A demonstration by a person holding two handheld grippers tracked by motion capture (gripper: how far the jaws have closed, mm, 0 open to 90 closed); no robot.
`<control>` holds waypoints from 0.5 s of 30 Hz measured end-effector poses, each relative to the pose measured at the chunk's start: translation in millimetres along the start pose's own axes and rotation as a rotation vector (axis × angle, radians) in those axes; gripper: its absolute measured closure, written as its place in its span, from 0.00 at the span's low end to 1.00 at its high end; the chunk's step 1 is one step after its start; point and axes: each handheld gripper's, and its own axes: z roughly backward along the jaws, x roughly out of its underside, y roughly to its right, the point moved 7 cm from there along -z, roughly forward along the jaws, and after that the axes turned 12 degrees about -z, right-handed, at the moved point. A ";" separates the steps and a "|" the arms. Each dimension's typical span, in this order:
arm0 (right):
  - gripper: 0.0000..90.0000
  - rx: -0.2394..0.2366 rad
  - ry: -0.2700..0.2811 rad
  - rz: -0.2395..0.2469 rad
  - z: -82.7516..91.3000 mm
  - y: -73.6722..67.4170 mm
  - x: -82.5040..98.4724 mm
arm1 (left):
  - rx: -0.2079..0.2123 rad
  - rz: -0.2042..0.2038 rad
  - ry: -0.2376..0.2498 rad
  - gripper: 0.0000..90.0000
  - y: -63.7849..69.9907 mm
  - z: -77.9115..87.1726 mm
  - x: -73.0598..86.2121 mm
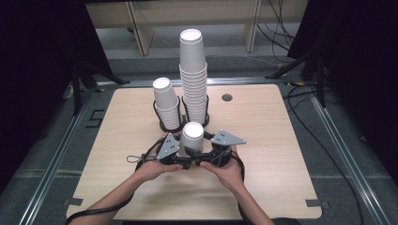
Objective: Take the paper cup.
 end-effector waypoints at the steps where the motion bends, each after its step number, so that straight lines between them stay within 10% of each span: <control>1: 0.16 0.004 0.005 0.019 1.0 1.0 -1.0 | -0.006 -0.002 0.004 0.19 -0.9 0.2 -0.4; 15: 0.17 0.028 0.043 0.052 30.9 2.7 -7.8 | -0.018 -0.048 -0.086 0.19 -17.0 8.5 6.4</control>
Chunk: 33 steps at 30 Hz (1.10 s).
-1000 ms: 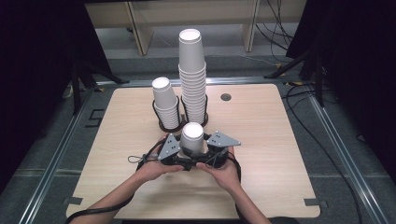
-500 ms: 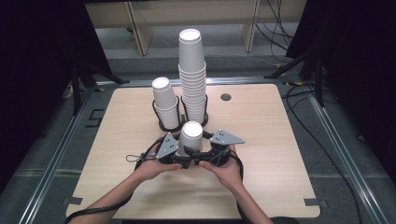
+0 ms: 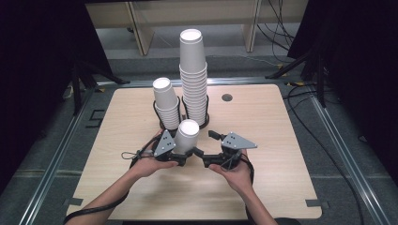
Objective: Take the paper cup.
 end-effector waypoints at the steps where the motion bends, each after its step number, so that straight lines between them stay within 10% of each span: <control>1: 0.17 0.000 0.000 0.000 0.0 0.0 0.0 | 0.000 0.000 0.000 0.19 0.0 0.0 0.0; 16: 0.17 0.059 -0.012 -0.019 28.7 18.5 7.3 | 0.023 -0.155 -0.147 0.20 -23.3 7.8 8.0; 23: 0.18 0.076 -0.024 -0.030 30.6 21.9 13.8 | 0.110 -0.237 -0.212 0.20 -25.0 13.8 10.6; 33: 0.18 0.099 -0.050 -0.020 31.1 24.7 15.1 | 0.104 -0.247 -0.236 0.18 -29.1 15.1 11.0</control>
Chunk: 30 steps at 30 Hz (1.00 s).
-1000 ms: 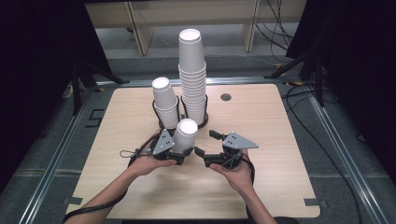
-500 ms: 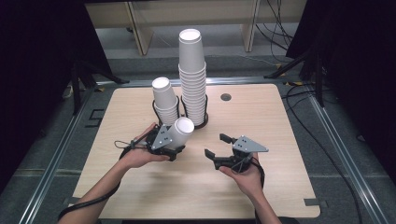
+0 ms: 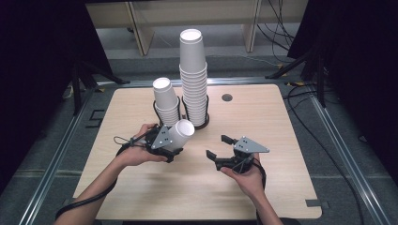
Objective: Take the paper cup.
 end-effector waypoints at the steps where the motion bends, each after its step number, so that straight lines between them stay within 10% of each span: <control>1: 0.18 -0.003 0.000 -0.001 -0.3 -0.2 0.1 | 0.000 -0.008 -0.006 0.18 -0.1 0.0 0.7; 30: 0.18 -0.051 -0.044 0.050 -10.1 -6.1 -0.9 | 0.178 -0.264 -0.198 0.19 1.2 5.6 3.6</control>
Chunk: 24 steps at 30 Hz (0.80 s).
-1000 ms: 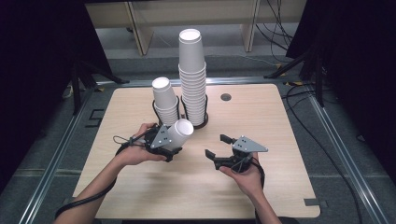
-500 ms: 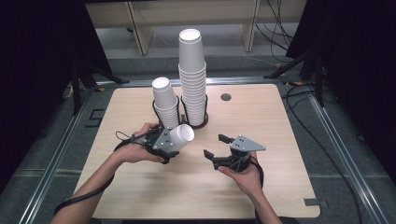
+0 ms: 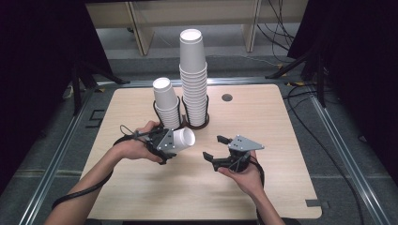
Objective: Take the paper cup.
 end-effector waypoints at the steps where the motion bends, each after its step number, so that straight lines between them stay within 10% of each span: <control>1: 0.18 0.003 -0.002 -0.001 0.2 0.1 -0.2 | 0.001 -0.003 -0.002 0.19 -0.3 0.2 0.0; 24: 0.19 -0.021 -0.088 0.041 -6.0 -4.5 5.7 | 0.102 -0.129 -0.119 0.19 5.7 5.6 5.5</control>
